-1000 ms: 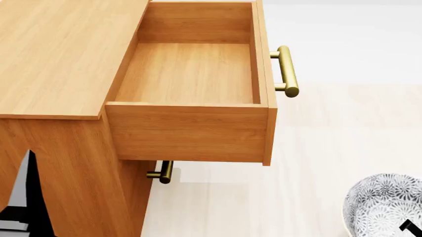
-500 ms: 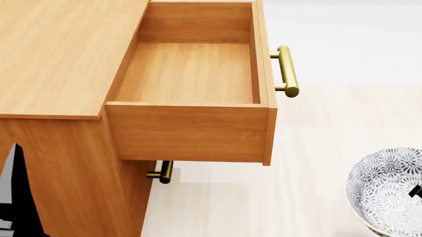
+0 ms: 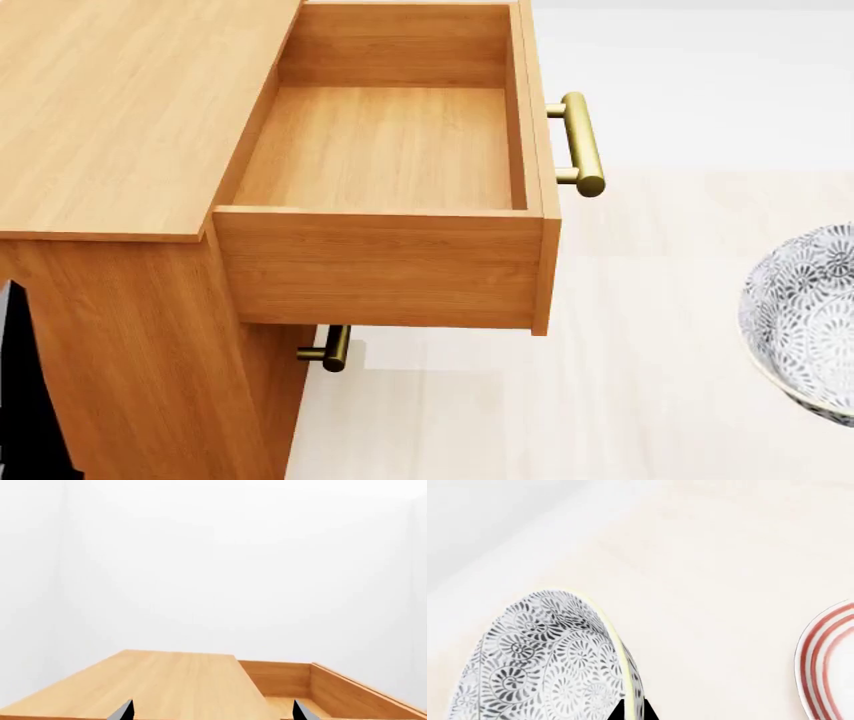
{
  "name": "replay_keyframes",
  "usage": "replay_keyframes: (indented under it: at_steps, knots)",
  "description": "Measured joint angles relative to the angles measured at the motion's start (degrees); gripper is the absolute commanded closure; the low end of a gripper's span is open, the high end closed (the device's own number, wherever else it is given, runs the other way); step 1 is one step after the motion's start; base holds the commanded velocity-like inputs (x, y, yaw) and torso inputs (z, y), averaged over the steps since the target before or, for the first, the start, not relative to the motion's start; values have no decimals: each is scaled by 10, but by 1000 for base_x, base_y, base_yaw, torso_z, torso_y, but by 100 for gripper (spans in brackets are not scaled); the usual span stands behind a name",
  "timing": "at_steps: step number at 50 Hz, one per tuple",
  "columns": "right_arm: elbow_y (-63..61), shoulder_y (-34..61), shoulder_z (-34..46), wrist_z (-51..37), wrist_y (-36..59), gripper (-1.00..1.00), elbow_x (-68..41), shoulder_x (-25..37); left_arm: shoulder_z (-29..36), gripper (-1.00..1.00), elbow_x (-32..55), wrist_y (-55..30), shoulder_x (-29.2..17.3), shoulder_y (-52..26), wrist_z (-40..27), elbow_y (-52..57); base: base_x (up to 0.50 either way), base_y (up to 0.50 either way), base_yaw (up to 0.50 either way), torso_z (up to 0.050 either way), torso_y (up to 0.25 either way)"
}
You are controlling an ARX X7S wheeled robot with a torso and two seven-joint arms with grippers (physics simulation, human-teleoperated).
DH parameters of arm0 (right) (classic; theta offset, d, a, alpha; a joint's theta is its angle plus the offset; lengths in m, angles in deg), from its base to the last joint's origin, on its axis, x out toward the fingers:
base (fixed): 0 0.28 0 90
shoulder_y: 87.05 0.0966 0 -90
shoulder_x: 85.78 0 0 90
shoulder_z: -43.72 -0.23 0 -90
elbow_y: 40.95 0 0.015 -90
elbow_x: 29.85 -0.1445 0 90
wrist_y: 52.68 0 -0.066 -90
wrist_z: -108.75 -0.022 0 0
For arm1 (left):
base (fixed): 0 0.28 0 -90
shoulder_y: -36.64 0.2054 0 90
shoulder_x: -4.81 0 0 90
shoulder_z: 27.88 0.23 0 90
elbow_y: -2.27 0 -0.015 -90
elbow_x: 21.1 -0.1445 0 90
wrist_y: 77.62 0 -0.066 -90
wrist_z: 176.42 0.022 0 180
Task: Put the bowl on top of the cabinet.
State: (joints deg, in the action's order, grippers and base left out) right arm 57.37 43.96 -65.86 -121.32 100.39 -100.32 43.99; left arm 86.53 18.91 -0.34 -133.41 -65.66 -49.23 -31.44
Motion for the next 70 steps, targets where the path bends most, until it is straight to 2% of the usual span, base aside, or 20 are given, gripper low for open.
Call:
replay_keyframes:
  at_steps: [19,34,52,70]
  knots:
    - [2,116,15,-65,56,100,-38,23,-2,-100,10,1,-9,-7,-11,10,0,0,0,0,0]
    - [39,263,69,-97,98,100,-45,28,2,-100,14,3,-12,-12,-15,12,0,0,0,0,0]
    - [144,443,168,-68,105,100,-1,-14,6,-100,18,10,-17,-16,-19,12,0,0,0,0,1]
    - [241,549,224,-16,82,100,31,-76,9,-100,24,14,-23,-22,-25,16,0,0,0,0,0]
